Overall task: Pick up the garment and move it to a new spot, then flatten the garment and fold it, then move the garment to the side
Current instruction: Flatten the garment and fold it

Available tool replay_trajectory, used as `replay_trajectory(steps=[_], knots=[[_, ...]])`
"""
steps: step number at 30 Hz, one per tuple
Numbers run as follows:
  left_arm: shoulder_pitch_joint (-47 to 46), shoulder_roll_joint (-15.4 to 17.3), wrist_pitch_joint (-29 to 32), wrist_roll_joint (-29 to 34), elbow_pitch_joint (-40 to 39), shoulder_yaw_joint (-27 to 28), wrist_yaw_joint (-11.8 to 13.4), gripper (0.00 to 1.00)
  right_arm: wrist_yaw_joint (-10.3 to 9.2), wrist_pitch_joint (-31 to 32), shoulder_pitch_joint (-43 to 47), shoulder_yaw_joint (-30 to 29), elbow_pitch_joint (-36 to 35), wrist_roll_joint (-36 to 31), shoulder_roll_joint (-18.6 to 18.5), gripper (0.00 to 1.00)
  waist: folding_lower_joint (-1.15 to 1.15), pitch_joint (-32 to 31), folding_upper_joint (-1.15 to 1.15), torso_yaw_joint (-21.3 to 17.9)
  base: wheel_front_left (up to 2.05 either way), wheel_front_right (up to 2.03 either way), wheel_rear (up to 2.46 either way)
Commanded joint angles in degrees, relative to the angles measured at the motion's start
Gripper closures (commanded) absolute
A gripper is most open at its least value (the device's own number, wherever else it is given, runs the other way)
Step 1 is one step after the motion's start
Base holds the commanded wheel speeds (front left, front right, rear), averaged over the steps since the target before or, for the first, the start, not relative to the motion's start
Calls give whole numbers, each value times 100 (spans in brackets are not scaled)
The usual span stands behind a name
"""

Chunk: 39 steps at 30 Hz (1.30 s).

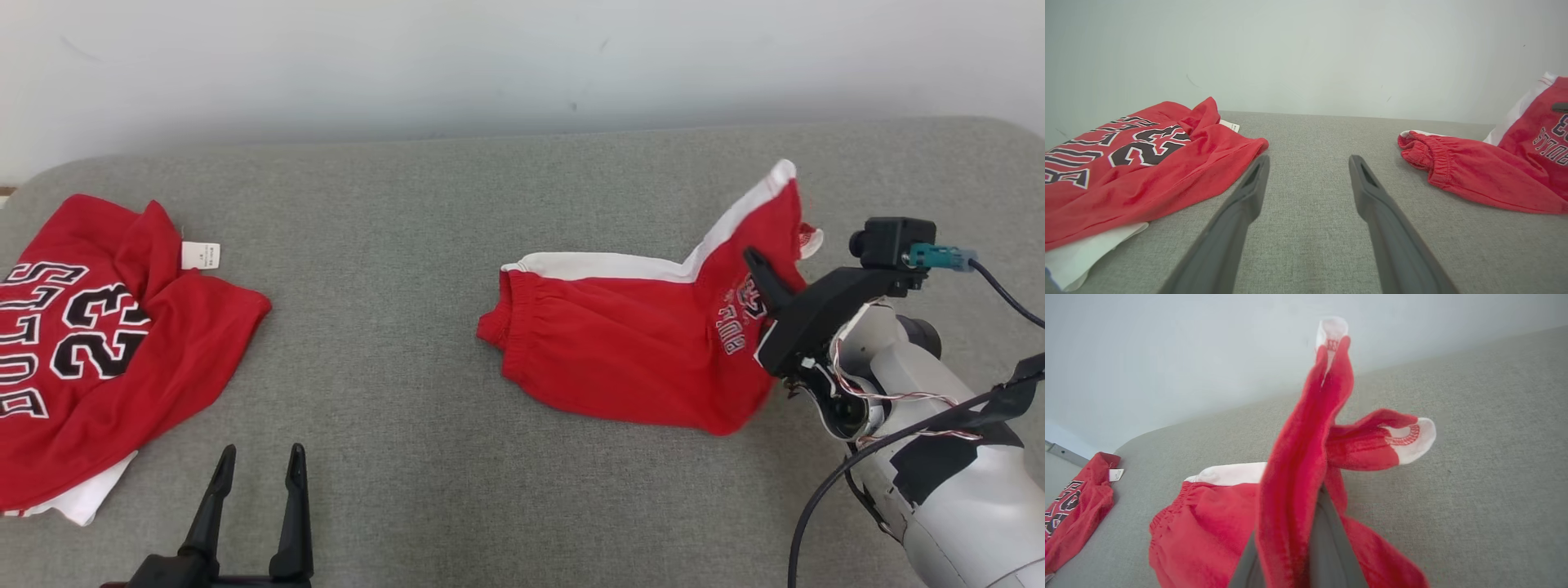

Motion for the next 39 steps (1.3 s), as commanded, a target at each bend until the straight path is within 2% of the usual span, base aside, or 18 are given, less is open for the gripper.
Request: replay_trajectory(steps=[1,6,15,23,32,34,35,36,39], knots=[[65,-6,-20,-71,-1,-26,17,0,-1,31,22,100,-140,139,-39,100,0,-37,0,59,0,0,0],[20,-10,-20,-109,45,-132,24,0,-1,175,-91,413,-518,559,-56,100,0,-94,0,230,0,0,0],[-65,-17,-20,-227,136,-352,51,0,0,237,-272,800,-486,946,105,100,0,-106,0,565,0,0,0],[-175,-19,-20,-390,210,-649,127,0,0,241,-429,1110,-49,1024,457,100,0,-36,0,782,0,0,0],[-335,-18,-20,-476,323,-912,144,0,0,42,-634,1258,937,986,861,100,0,37,0,970,0,0,0],[-352,-18,-20,-489,351,-928,144,0,0,-19,-647,1311,1088,968,929,60,0,36,0,1003,0,0,0],[-350,-18,-20,-492,364,-928,143,0,0,-44,-658,1345,1131,957,945,19,0,31,0,1013,0,0,0],[-346,-19,-20,-494,376,-924,146,0,0,-74,-659,1368,1165,968,955,0,0,21,0,1022,0,0,0],[-303,-18,-20,-475,393,-895,155,0,0,-131,-635,1401,1171,1038,960,0,0,-13,0,1013,0,0,0]])
